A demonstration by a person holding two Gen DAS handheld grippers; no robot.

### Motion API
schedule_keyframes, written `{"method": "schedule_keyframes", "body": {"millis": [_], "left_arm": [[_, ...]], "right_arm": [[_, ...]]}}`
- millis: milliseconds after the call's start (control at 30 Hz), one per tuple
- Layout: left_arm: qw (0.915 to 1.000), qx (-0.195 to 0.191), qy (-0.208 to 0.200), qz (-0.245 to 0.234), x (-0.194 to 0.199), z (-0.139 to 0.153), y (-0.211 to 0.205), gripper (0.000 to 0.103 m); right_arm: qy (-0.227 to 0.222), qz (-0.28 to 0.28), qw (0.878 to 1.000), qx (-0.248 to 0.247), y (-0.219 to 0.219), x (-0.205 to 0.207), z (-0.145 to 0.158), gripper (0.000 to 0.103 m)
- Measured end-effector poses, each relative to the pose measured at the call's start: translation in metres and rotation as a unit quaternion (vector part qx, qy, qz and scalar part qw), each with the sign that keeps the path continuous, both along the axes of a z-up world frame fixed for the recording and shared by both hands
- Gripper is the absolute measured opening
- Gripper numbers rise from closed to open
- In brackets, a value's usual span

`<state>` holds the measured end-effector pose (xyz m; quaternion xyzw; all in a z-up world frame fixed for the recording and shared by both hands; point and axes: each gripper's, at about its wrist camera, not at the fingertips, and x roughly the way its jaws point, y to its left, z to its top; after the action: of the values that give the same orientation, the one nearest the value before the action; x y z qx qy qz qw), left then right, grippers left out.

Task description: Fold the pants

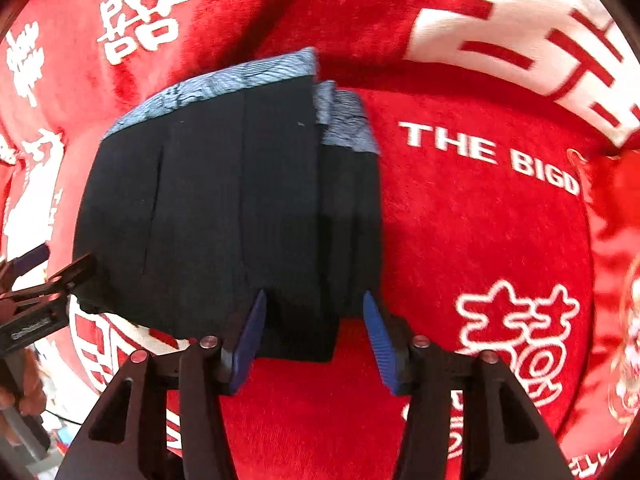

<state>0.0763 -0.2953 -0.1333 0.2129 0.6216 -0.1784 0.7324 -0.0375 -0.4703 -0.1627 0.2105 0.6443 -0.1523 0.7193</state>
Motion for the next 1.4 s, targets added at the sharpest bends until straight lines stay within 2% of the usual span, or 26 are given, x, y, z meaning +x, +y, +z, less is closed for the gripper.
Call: {"method": "schedule_keyframes", "body": {"millis": [67,133,267,333,500,800,967,1133,1267,1400], "left_arm": [[1.0,-0.003,0.008,0.005,0.005,0.0,0.006,0.102],[0.9999,-0.005,0.012,0.007,0.006,0.003,0.01,0.102],[0.9998,-0.007,0.018,0.009,0.013,0.005,0.018,0.102],[0.9998,-0.008,0.019,0.006,0.015,0.006,0.022,0.102],[0.9997,-0.012,0.021,-0.001,0.017,0.013,0.032,0.102],[0.9993,-0.015,0.022,-0.026,0.021,0.018,0.045,0.102],[0.9987,-0.016,0.02,-0.044,0.022,0.017,0.046,0.102],[0.9979,-0.013,0.037,-0.052,0.017,0.007,0.042,0.102],[0.9975,-0.012,0.053,-0.045,0.012,-0.001,0.04,0.102],[0.9984,-0.016,0.049,-0.024,0.014,0.001,0.036,0.102]], "right_arm": [[0.007,0.002,1.0,-0.012,-0.006,-0.012,0.008,0.06],[0.01,0.008,1.0,-0.026,0.002,-0.013,0.014,0.079],[0.003,0.013,0.999,-0.043,0.014,-0.015,0.029,0.082],[0.002,0.009,0.999,-0.043,0.031,0.0,0.033,0.085],[-0.006,0.008,0.999,-0.037,0.049,0.002,0.044,0.09],[0.001,-0.006,0.999,-0.054,0.077,0.003,0.053,0.09],[0.008,-0.031,0.998,-0.048,0.078,-0.006,0.051,0.09],[0.016,-0.049,0.998,-0.032,0.072,-0.018,0.04,0.09],[0.033,-0.047,0.998,-0.021,0.061,-0.023,0.027,0.09],[0.033,-0.037,0.998,-0.024,0.047,-0.02,0.03,0.09]]}}
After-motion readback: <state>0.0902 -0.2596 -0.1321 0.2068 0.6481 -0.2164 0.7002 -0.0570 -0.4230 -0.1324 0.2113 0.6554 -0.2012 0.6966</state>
